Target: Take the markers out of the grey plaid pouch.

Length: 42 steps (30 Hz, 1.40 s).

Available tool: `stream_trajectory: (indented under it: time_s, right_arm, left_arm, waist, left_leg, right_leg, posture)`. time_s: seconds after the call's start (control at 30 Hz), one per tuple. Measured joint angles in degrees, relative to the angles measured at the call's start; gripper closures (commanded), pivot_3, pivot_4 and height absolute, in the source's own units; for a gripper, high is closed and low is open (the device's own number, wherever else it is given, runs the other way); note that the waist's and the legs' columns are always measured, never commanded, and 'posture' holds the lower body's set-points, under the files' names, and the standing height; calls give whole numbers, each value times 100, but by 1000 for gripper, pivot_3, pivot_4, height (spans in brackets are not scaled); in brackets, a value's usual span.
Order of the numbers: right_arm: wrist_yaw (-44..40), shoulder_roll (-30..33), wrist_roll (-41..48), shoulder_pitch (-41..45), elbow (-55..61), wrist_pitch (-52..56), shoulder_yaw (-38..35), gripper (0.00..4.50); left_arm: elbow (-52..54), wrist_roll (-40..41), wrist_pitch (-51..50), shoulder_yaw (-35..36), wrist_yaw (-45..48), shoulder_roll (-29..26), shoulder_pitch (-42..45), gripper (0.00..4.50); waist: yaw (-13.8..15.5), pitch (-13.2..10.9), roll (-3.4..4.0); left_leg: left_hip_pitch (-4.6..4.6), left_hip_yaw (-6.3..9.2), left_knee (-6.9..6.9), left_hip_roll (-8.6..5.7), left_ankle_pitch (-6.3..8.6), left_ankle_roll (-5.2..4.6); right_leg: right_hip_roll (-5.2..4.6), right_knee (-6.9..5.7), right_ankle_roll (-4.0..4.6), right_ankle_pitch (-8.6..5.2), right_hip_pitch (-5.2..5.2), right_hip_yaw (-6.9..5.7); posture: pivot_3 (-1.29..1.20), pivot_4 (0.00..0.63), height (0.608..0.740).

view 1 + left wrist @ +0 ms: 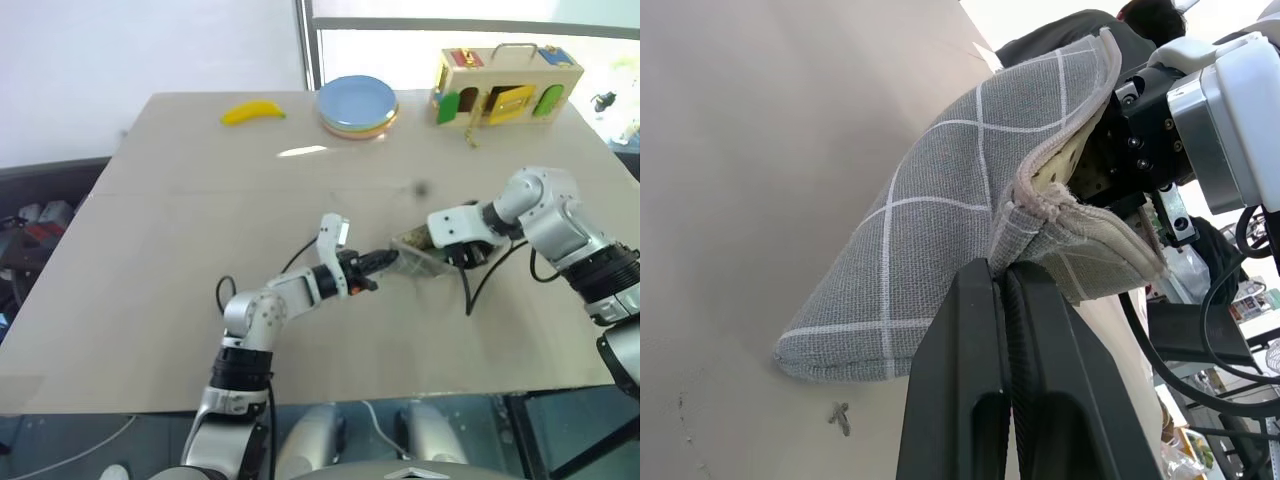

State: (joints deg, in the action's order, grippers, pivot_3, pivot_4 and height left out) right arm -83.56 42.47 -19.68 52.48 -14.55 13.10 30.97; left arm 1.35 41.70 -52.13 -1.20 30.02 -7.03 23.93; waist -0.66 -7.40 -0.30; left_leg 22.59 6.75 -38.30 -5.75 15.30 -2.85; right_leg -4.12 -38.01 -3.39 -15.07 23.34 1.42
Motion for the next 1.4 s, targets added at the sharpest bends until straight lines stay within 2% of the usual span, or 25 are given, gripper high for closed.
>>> stream_trajectory:
  time_s: [0.47,0.67,1.0,1.17,1.33,1.4]
  right_arm:
    - [-175,707,432,-163,1056,432,-207,3686]
    - [4,906,260,-230,1470,290,-232,3686]
    - [508,1136,-97,-320,1512,-302,-379,3686]
    - [147,1133,717,-399,2042,710,-1070,3686]
    - [132,1176,1342,-391,2327,1436,-1588,3686]
    - [190,1182,1704,-284,2353,1766,-2018,3686]
  left_arm:
    - [0,7,11,-42,20,11,23,4500]
    - [20,-163,184,-161,26,23,24,4500]
    - [277,-671,762,-412,83,-40,44,4500]
    - [451,-791,986,-433,154,-127,-32,4500]
    - [548,-835,1190,-368,127,-109,-65,4500]
    - [545,-888,1206,-355,93,-134,-118,4500]
  waist:
    - [16,-3,1]
    - [25,-4,0]
    - [55,-6,0]
    - [55,-12,0]
    - [102,-13,1]
    - [128,-16,5]
  left_leg:
    - [21,1,7,-1,0,0]
    - [21,0,6,-1,0,0]
    - [22,-1,7,-1,0,0]
    - [26,-1,9,0,0,0]
    - [27,-1,9,0,1,-1]
    - [28,-2,11,0,1,-1]
  right_leg:
    - [-2,5,0,0,12,0]
    - [-2,5,0,0,13,1]
    - [-2,6,0,0,13,1]
    - [-2,7,0,0,17,2]
    - [-3,8,0,0,17,2]
    - [-3,8,0,0,18,4]
  posture:
    - [0,150,740]
    - [0,150,740]
    - [0,150,740]
    - [0,150,740]
    - [0,150,740]
    - [0,150,740]
